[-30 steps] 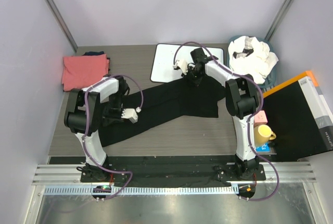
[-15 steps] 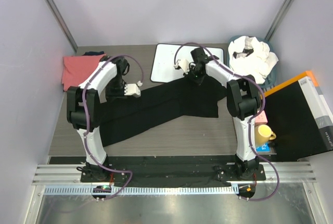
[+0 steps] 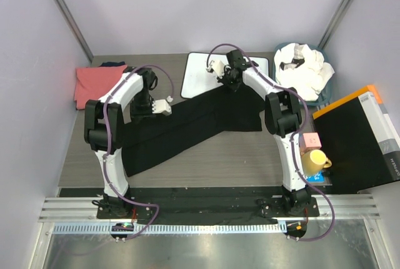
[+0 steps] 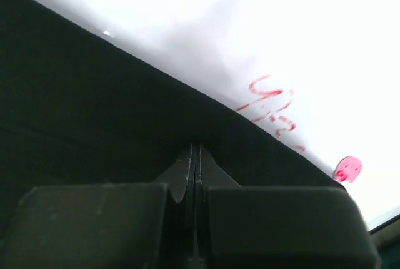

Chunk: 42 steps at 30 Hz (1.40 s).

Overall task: Fold and stack the t-shirts
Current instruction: Rotate the tshirt 90 degrees

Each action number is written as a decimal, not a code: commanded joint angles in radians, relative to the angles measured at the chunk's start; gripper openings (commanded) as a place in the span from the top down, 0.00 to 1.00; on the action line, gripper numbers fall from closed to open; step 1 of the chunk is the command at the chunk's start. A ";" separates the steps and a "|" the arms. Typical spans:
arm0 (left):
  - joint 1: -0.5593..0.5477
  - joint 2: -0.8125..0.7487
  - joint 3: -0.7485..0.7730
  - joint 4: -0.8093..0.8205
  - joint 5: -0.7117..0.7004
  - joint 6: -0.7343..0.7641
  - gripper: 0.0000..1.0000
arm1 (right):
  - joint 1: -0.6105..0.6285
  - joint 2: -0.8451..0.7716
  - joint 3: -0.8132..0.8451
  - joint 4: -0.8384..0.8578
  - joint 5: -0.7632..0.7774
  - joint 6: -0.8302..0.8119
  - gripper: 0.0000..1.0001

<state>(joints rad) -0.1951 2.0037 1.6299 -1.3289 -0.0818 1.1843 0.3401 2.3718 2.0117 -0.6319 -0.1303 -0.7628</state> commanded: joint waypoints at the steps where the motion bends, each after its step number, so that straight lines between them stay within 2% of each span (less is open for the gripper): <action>1: -0.001 0.012 0.053 -0.334 0.019 -0.017 0.75 | 0.000 0.088 0.062 0.089 0.028 -0.045 0.99; 7: -0.017 0.046 0.113 -0.334 0.019 -0.028 0.75 | 0.016 0.217 0.209 0.263 0.027 -0.107 0.99; 10: -0.021 0.053 0.133 -0.334 0.027 -0.032 0.75 | 0.025 0.302 0.263 0.498 0.053 -0.121 0.99; 11: -0.023 0.055 0.142 -0.332 0.031 -0.035 0.75 | 0.030 0.347 0.280 0.624 0.072 -0.138 0.99; 14: -0.023 0.052 0.148 -0.316 0.046 -0.060 0.77 | 0.042 0.417 0.396 0.806 0.160 -0.101 0.99; 17: -0.018 0.020 0.140 -0.257 0.077 -0.086 0.78 | 0.048 0.354 0.363 0.976 0.236 0.026 0.98; 18: -0.009 -0.008 0.136 -0.203 0.079 -0.115 0.77 | 0.050 0.245 0.247 1.024 0.245 0.051 0.96; 21: 0.022 -0.046 0.127 -0.106 0.172 -0.165 0.78 | 0.065 0.039 0.098 1.140 0.303 0.141 0.94; 23: 0.042 -0.083 0.120 -0.061 0.204 -0.184 0.78 | 0.069 -0.055 0.012 1.083 0.307 0.209 0.92; 25: 0.066 -0.109 0.110 0.035 0.214 -0.236 0.79 | 0.069 -0.162 -0.048 0.991 0.220 0.293 0.92; 26: 0.074 -0.132 0.108 0.062 0.218 -0.244 0.80 | 0.069 -0.183 -0.050 0.827 0.148 0.316 0.93; 28: 0.100 -0.160 0.101 0.172 0.217 -0.306 0.80 | 0.076 -0.207 -0.030 0.622 -0.072 0.345 0.95; 29: 0.111 -0.186 0.097 0.219 0.218 -0.330 0.80 | 0.082 -0.210 -0.034 0.447 -0.147 0.338 0.95; 32: 0.141 -0.209 0.114 0.332 0.255 -0.414 0.79 | 0.132 -0.218 -0.094 0.229 -0.296 0.268 0.97; 35: 0.152 -0.223 0.127 0.393 0.324 -0.469 0.79 | 0.215 -0.220 -0.154 0.120 -0.366 0.195 0.99; 38: 0.152 -0.238 0.148 0.457 0.390 -0.541 0.79 | 0.304 -0.214 -0.199 0.109 -0.368 0.160 0.99; 42: 0.151 -0.218 0.243 0.465 0.381 -0.652 0.79 | 0.382 -0.177 -0.162 0.104 -0.370 0.154 0.99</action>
<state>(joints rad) -0.0402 1.8076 1.7638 -0.9573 0.2352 0.6861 0.6495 2.1765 1.8236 -0.4274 -0.4305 -0.5743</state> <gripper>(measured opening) 0.213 0.020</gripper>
